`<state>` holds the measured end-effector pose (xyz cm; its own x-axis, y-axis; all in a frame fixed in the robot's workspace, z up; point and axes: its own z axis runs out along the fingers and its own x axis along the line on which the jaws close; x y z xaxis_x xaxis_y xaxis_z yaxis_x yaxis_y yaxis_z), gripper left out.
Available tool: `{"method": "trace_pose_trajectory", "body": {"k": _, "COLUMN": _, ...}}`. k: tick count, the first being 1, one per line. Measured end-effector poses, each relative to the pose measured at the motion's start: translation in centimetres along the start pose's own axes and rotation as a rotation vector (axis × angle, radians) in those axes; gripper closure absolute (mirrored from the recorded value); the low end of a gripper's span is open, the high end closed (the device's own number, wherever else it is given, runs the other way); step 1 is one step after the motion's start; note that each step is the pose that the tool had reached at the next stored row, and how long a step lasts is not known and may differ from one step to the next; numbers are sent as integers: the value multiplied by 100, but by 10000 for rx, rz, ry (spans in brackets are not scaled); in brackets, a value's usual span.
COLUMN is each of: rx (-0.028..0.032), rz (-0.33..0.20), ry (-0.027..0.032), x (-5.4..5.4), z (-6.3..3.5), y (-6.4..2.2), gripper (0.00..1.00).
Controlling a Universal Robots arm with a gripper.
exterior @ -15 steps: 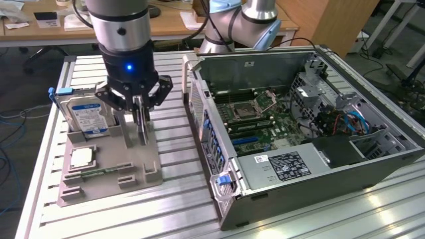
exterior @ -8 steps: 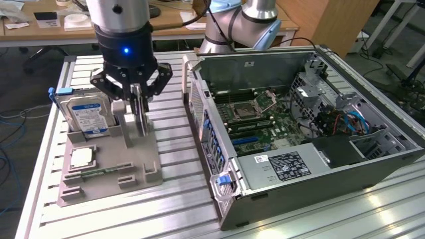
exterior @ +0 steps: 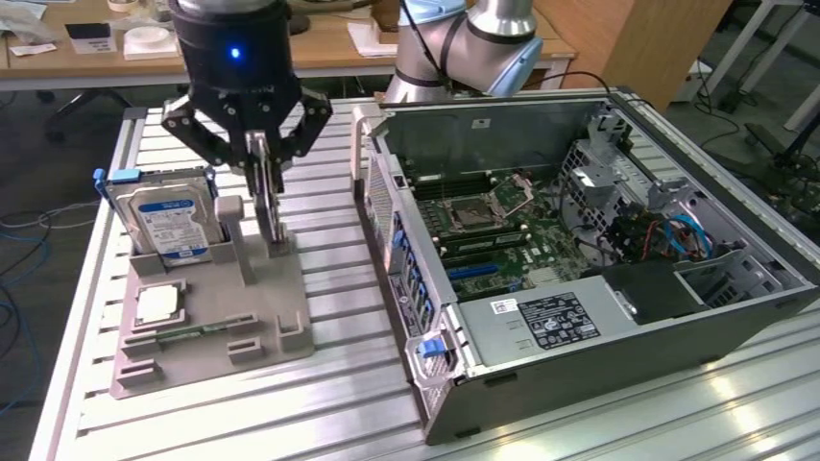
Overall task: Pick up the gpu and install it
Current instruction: 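Pick up the gpu and move the gpu toward the slot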
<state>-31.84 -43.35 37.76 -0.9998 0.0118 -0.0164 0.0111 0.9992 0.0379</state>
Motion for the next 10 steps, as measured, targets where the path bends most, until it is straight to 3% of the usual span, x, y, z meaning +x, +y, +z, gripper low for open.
{"method": "trace_pose_trajectory", "body": {"k": 7, "rx": 17, "rz": -1, "ry": 5, "x": -5, "z": -267, "y": 10, "gripper": 72}}
{"method": "trace_pose_trajectory", "body": {"k": 10, "rx": 24, "rz": -1, "ry": 7, "x": -6, "z": -336, "y": 12, "gripper": 72}}
